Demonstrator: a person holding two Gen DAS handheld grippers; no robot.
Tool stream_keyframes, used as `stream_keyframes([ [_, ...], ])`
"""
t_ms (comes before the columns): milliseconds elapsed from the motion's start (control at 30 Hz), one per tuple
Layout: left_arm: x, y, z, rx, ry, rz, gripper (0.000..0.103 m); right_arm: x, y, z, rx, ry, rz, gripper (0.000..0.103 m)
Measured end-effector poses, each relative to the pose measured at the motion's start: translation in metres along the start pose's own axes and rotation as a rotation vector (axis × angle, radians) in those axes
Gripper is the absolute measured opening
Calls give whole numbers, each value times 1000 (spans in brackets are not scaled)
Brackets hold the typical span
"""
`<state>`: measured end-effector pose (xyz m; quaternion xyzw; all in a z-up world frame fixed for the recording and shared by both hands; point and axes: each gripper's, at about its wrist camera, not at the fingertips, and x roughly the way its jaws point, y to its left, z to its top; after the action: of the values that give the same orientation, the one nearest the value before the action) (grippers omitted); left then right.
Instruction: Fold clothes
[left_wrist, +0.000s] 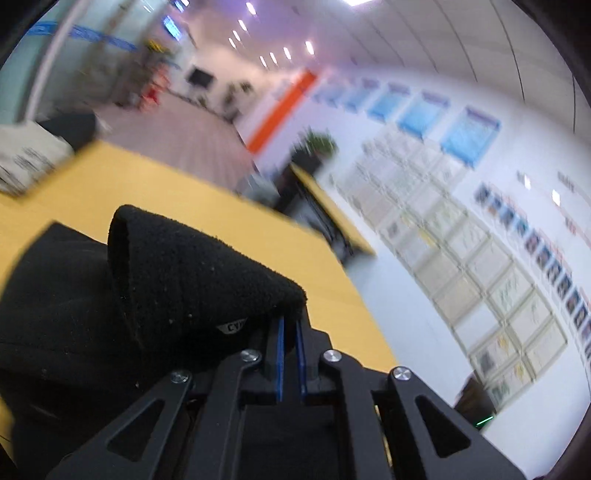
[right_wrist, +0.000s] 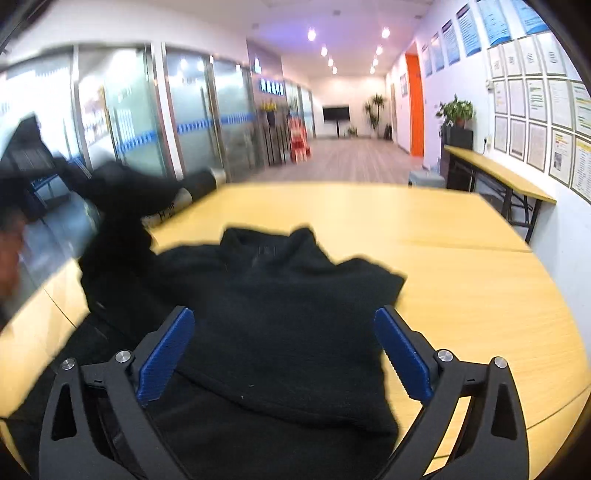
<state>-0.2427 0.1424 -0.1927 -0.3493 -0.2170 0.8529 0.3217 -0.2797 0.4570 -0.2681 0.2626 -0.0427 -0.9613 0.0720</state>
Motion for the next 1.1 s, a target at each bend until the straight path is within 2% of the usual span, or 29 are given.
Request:
stream_keyframes([
  [100, 53, -29, -43, 40, 87, 25, 5, -31, -22, 1, 44, -28, 26, 102],
  [200, 106, -58, -86, 80, 173, 53, 5, -43, -40, -2, 70, -26, 44, 102],
  [300, 130, -64, -117, 168, 225, 112, 8, -46, -56, -7, 93, -29, 57, 103],
  [400, 114, -59, -128, 231, 257, 169, 18, -28, -60, -9, 80, 32, 111, 103],
  [467, 85, -52, -123, 278, 228, 206, 42, -13, -54, -11, 37, 74, 129, 103],
  [500, 69, -49, -121, 297, 202, 223, 48, -4, -46, -13, 17, 92, 148, 103],
  [567, 32, -33, -108, 331, 114, 273, 78, 12, -29, -17, -26, 126, 191, 103],
  [600, 20, -27, -103, 342, 97, 277, 82, 21, -14, -21, -76, 138, 212, 103],
  [700, -8, -11, -92, 380, 71, 283, 84, 45, 29, -30, -218, 152, 231, 103],
  [767, -11, 6, -80, 436, 62, 341, 84, 62, 61, -34, -314, 152, 238, 103],
  [833, -5, 31, -65, 445, 61, 384, 84, 87, 79, -38, -372, 170, 177, 101],
  [867, 2, 49, -60, 433, 80, 390, 84, 96, 80, -39, -376, 191, 158, 96],
  [933, 18, 85, -52, 406, 121, 399, 84, 115, 83, -43, -383, 231, 118, 64],
  [967, 27, 105, -49, 374, 155, 410, 82, 124, 85, -44, -387, 251, 99, 60],
  [1000, 36, 125, -46, 340, 191, 421, 76, 125, 84, -43, -364, 239, 81, 47],
  [1033, 35, 138, -47, 324, 201, 416, 63, 121, 80, -39, -328, 223, 60, 28],
  [1067, 33, 149, -48, 310, 210, 408, 58, 117, 76, -34, -293, 207, 38, 23],
  [1100, 26, 153, -51, 313, 200, 395, 58, 101, 61, -25, -206, 150, 5, 22],
])
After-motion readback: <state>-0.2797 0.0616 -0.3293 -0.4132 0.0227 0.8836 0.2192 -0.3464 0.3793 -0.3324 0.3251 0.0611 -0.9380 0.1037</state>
